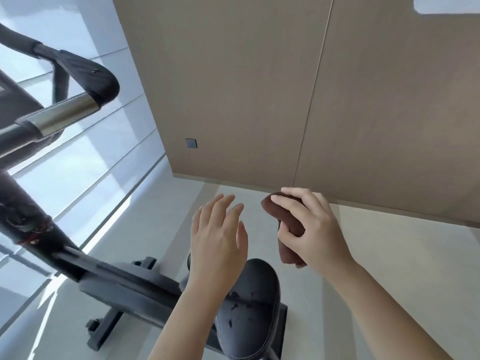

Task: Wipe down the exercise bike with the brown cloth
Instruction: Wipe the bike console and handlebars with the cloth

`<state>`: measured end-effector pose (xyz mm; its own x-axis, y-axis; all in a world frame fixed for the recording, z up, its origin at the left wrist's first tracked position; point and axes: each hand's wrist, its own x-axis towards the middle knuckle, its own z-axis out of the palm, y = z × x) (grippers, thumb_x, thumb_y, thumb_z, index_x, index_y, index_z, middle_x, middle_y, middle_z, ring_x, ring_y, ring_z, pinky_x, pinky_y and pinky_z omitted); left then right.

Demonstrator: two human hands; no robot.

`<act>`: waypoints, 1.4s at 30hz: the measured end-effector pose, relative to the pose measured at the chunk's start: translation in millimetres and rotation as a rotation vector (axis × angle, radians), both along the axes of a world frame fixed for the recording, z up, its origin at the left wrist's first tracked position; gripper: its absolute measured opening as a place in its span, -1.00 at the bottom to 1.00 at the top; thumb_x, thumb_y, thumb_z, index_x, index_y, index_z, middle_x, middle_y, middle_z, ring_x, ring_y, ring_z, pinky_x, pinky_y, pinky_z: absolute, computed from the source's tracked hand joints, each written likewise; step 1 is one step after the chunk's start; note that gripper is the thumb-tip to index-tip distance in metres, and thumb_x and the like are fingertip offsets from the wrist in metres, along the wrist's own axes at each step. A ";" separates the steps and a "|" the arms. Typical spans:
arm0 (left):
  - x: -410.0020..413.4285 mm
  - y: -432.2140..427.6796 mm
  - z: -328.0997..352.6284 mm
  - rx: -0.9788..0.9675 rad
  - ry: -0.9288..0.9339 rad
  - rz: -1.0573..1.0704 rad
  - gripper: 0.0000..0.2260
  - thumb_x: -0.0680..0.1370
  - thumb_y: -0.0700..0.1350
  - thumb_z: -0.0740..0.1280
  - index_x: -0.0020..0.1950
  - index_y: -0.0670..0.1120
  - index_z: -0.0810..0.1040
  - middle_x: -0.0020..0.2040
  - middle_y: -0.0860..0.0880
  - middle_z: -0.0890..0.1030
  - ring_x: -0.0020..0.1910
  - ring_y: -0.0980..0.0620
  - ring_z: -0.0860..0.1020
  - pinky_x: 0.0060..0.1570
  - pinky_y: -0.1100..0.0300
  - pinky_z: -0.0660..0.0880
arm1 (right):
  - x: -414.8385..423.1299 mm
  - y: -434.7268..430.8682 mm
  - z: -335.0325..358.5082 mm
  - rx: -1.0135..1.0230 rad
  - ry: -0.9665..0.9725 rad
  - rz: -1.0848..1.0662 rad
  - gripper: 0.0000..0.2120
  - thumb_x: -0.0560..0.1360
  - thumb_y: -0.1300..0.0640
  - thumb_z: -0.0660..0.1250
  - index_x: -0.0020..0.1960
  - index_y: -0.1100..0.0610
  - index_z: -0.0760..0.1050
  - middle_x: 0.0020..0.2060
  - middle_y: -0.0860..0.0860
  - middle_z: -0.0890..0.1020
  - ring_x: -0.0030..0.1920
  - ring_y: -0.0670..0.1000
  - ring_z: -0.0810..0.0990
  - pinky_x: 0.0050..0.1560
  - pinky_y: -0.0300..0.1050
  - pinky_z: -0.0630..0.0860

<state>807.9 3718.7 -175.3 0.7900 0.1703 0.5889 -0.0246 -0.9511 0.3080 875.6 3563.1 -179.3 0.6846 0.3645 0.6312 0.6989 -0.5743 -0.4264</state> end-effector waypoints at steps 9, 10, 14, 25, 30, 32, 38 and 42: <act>99.2 -98.7 -9.4 0.019 0.031 0.113 -0.73 0.35 -0.31 0.44 0.04 -0.19 0.60 0.09 -0.14 0.61 0.15 -0.17 0.53 0.14 -0.08 0.42 | 111.7 -93.0 -2.3 -0.003 0.042 0.118 -0.58 0.32 0.28 0.37 0.16 0.07 0.54 0.13 -0.02 0.54 0.09 0.09 0.48 0.03 0.04 0.54; 113.7 -113.8 -8.9 0.002 0.031 0.141 -0.73 0.35 -0.31 0.44 0.04 -0.18 0.59 0.09 -0.13 0.61 0.15 -0.17 0.53 0.14 -0.08 0.42 | 128.1 -104.4 0.4 -0.003 0.038 0.138 -0.58 0.32 0.29 0.38 0.16 0.07 0.54 0.13 -0.02 0.54 0.09 0.08 0.48 0.03 0.02 0.53; 164.3 -165.7 0.7 -0.042 0.014 0.211 -0.72 0.34 -0.31 0.45 0.04 -0.18 0.60 0.08 -0.12 0.61 0.14 -0.16 0.53 0.13 -0.04 0.42 | 181.9 -142.5 18.1 -0.003 0.033 0.213 -0.57 0.31 0.29 0.40 0.16 0.04 0.54 0.12 -0.05 0.54 0.09 0.03 0.45 0.00 -0.08 0.53; 254.1 -179.1 11.6 -0.020 -0.047 0.343 -0.73 0.34 -0.33 0.44 0.03 -0.18 0.60 0.09 -0.13 0.60 0.14 -0.17 0.53 0.13 -0.05 0.40 | 296.0 -152.6 29.5 0.035 0.031 0.319 -0.58 0.31 0.27 0.39 0.14 0.03 0.55 0.09 -0.05 0.55 0.05 0.05 0.47 0.08 -0.28 0.34; 299.5 -139.9 6.6 -0.028 -0.087 0.453 -0.74 0.35 -0.33 0.43 0.03 -0.19 0.59 0.09 -0.15 0.60 0.14 -0.19 0.52 0.14 -0.04 0.39 | 353.3 -100.7 31.1 0.029 0.044 0.437 -0.61 0.32 0.21 0.33 0.14 0.02 0.55 0.09 -0.06 0.54 0.06 0.05 0.48 0.10 -0.27 0.35; 318.5 -118.8 6.4 -0.027 -0.107 0.495 -0.73 0.35 -0.34 0.42 0.03 -0.19 0.59 0.09 -0.15 0.60 0.14 -0.19 0.52 0.15 -0.04 0.37 | 375.9 -72.6 32.7 0.019 0.030 0.494 -0.60 0.33 0.22 0.34 0.16 0.02 0.54 0.10 -0.06 0.54 0.07 0.05 0.47 0.10 -0.20 0.39; 345.6 -47.6 19.6 -0.008 -0.122 0.660 -0.73 0.37 -0.32 0.42 0.06 -0.19 0.58 0.11 -0.15 0.59 0.17 -0.19 0.51 0.19 0.00 0.33 | 416.3 20.2 49.6 0.030 -0.014 0.672 -0.61 0.32 0.19 0.31 0.15 0.03 0.54 0.09 -0.07 0.54 0.05 0.04 0.48 0.07 -0.21 0.40; 346.5 -14.4 28.3 0.016 -0.132 0.759 -0.73 0.38 -0.33 0.40 0.07 -0.20 0.58 0.12 -0.16 0.59 0.18 -0.19 0.50 0.19 -0.01 0.31 | 425.5 70.5 52.6 0.041 -0.002 0.780 -0.60 0.32 0.19 0.30 0.15 0.03 0.55 0.09 -0.07 0.55 0.06 0.04 0.48 0.07 -0.23 0.38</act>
<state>1154.4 3704.3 -147.0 0.3835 0.6281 0.6770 0.6006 -0.7265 0.3338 1301.1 3633.6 -126.7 0.2385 0.7164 0.6556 0.8950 0.0999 -0.4348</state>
